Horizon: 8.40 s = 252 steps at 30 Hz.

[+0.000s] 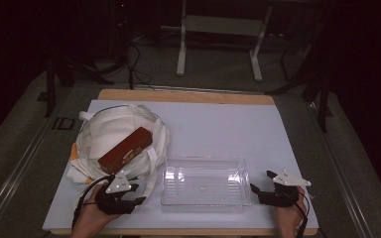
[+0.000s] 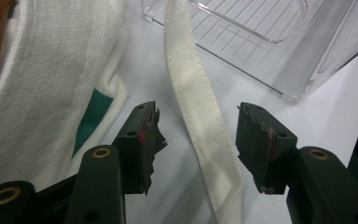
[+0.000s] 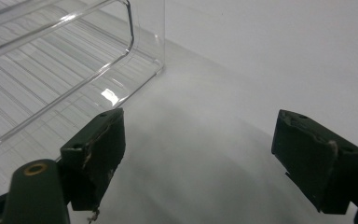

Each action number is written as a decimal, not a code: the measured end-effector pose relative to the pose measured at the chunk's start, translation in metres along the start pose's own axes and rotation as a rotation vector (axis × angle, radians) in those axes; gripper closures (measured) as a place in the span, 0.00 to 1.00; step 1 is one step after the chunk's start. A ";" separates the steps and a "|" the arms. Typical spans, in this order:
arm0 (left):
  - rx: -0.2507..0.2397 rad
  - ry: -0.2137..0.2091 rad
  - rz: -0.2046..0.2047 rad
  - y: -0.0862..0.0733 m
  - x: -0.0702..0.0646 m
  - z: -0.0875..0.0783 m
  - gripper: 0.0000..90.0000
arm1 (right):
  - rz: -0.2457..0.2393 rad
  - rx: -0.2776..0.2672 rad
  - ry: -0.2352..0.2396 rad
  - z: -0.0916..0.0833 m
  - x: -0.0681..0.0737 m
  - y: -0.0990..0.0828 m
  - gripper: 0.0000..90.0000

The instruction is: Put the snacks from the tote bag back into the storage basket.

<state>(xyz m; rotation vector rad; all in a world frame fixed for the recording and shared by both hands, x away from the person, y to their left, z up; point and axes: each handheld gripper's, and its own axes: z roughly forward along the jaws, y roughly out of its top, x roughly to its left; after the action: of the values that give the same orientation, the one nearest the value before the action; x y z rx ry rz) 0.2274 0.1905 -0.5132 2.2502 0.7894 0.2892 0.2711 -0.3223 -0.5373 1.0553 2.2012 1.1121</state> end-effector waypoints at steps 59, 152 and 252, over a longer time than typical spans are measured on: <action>0.025 -0.049 0.132 0.048 0.024 -0.060 0.58 | 0.001 -0.005 -0.002 -0.001 0.000 0.000 0.19; 0.212 0.146 -0.082 0.046 0.111 -0.050 0.41 | 0.004 -0.015 -0.003 -0.002 0.000 -0.001 0.19; 0.688 0.009 -0.174 0.062 0.140 0.010 0.47 | 0.003 -0.014 -0.001 -0.002 0.000 -0.001 0.19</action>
<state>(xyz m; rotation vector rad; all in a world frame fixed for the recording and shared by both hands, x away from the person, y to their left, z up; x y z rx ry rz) 0.3700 0.2376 -0.4803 2.7790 1.2197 -0.0763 0.2695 -0.3231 -0.5369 1.0530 2.1883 1.1260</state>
